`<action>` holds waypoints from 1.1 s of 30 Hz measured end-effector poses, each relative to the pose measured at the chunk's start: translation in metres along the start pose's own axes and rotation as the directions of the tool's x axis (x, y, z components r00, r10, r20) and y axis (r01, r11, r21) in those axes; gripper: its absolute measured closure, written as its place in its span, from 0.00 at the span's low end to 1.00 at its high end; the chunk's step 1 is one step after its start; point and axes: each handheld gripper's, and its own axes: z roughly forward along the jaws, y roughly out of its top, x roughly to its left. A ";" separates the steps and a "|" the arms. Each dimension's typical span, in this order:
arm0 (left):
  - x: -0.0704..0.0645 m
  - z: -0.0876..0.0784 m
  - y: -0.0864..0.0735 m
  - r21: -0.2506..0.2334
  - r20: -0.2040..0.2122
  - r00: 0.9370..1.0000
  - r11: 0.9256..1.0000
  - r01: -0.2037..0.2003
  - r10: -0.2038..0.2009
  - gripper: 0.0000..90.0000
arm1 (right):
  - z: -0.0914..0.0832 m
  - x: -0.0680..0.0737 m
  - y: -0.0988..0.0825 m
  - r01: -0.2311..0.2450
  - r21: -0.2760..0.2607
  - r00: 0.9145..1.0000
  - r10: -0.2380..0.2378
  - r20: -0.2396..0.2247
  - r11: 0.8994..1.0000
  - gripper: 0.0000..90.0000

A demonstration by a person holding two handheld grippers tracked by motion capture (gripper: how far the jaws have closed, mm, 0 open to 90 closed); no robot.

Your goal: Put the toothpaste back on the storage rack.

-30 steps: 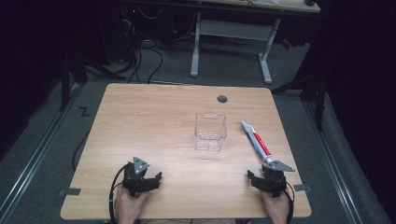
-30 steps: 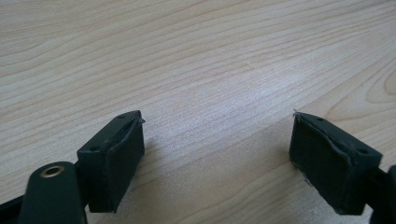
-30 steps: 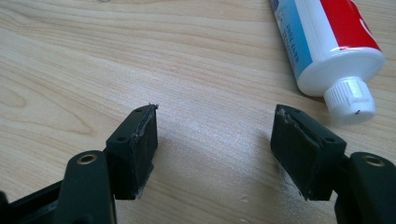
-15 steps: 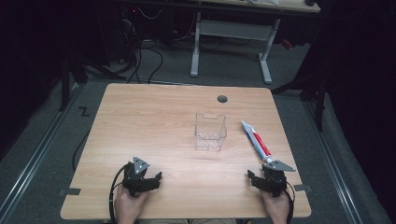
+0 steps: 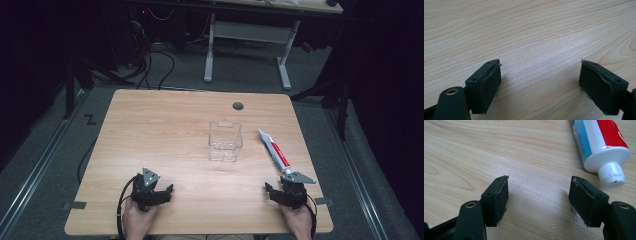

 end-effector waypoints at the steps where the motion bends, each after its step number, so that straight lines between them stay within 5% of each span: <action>1: 0.000 0.000 0.000 -0.001 0.000 1.000 1.000 0.001 -0.001 0.20 | 0.000 0.000 0.000 -0.001 0.000 1.000 0.001 0.000 1.000 0.36; 4: 0.000 0.000 0.000 0.000 0.000 1.000 1.000 0.000 0.000 0.20 | 0.000 0.000 0.000 -0.001 -0.002 1.000 0.001 0.006 1.000 0.40; 7: 0.000 0.000 0.000 0.000 0.000 1.000 1.000 0.000 0.000 0.20 | -0.003 -0.002 -0.002 -0.014 -0.014 1.000 0.014 0.023 1.000 0.54; 33: 0.000 0.000 0.000 -0.001 -0.003 1.000 1.000 0.004 -0.004 0.20 | -0.022 -0.007 -0.003 -0.003 -0.083 1.000 0.003 0.006 0.997 0.69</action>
